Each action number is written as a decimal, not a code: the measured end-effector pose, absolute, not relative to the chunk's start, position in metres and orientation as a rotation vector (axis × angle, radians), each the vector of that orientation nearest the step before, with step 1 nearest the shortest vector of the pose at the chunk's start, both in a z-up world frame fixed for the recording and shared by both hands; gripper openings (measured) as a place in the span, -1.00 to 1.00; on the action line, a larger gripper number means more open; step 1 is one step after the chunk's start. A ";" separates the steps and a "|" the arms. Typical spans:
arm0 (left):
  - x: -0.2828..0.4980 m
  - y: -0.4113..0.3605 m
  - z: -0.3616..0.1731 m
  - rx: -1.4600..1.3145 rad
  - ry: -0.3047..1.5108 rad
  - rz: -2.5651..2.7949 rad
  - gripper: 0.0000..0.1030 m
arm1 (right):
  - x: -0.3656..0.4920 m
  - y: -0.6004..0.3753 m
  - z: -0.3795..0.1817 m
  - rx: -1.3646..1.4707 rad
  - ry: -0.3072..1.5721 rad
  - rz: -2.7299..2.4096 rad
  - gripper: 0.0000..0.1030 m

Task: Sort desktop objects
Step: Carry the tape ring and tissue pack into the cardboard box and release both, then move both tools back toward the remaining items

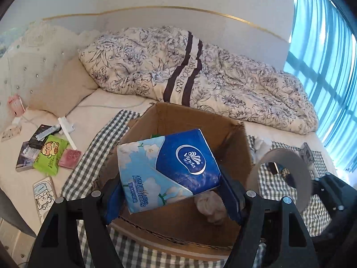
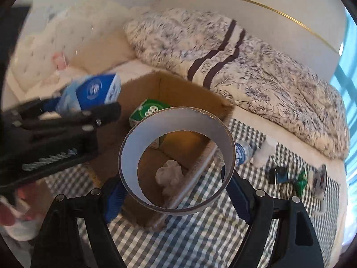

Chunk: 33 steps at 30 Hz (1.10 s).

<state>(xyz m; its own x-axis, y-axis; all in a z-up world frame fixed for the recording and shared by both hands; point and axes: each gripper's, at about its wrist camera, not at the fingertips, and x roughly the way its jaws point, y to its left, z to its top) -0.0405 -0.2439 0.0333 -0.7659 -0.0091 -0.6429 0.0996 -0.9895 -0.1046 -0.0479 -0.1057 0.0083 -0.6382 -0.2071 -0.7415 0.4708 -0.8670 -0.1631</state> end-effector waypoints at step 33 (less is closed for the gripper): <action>-0.033 -0.081 0.034 1.091 -0.095 -3.076 1.00 | -0.022 0.109 0.025 1.049 0.095 -2.784 0.77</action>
<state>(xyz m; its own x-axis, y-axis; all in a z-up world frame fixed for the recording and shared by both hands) -0.0332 -0.0809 0.0339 -0.7698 0.0965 -0.6309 -0.1352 -0.9907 0.0133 -0.0222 0.1089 0.0248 -0.7395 -0.1315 -0.6602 0.1762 -0.9843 -0.0013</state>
